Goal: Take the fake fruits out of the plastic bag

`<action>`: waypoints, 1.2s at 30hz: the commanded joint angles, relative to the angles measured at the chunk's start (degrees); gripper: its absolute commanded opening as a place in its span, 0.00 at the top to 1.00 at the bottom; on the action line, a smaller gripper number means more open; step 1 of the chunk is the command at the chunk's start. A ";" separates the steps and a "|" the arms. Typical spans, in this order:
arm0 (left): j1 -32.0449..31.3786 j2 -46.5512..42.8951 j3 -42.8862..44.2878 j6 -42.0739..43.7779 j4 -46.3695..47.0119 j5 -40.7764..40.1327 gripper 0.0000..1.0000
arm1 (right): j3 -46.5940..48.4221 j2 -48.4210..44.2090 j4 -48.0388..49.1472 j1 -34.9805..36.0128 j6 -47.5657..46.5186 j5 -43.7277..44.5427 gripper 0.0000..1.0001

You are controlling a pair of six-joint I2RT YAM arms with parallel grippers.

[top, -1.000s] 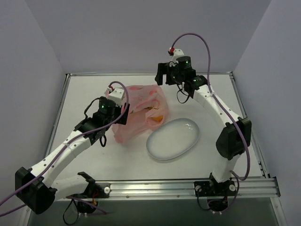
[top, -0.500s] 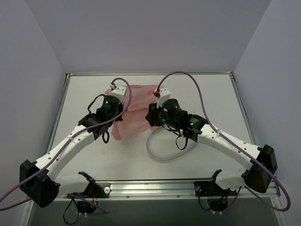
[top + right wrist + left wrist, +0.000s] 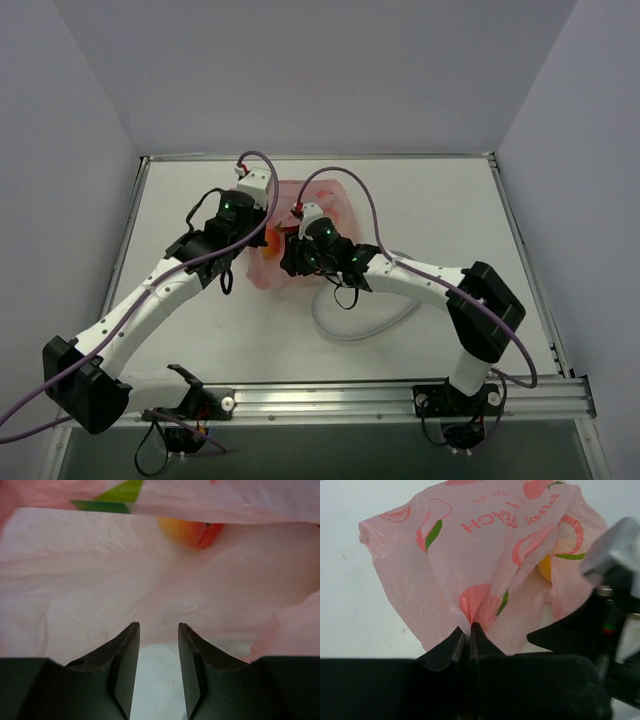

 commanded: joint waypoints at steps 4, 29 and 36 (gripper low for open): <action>-0.41 0.12 5.52 -0.98 -1.02 0.16 0.98 | 7.98 8.09 5.14 -0.40 1.13 0.54 0.61; -0.49 -6.74 -1.68 -0.19 1.44 -1.42 0.98 | 13.53 13.63 -11.38 -12.18 -8.18 25.68 0.08; -2.25 -6.74 -2.65 0.16 1.79 -1.68 0.98 | 14.49 17.67 -11.38 -12.80 -8.98 28.59 0.04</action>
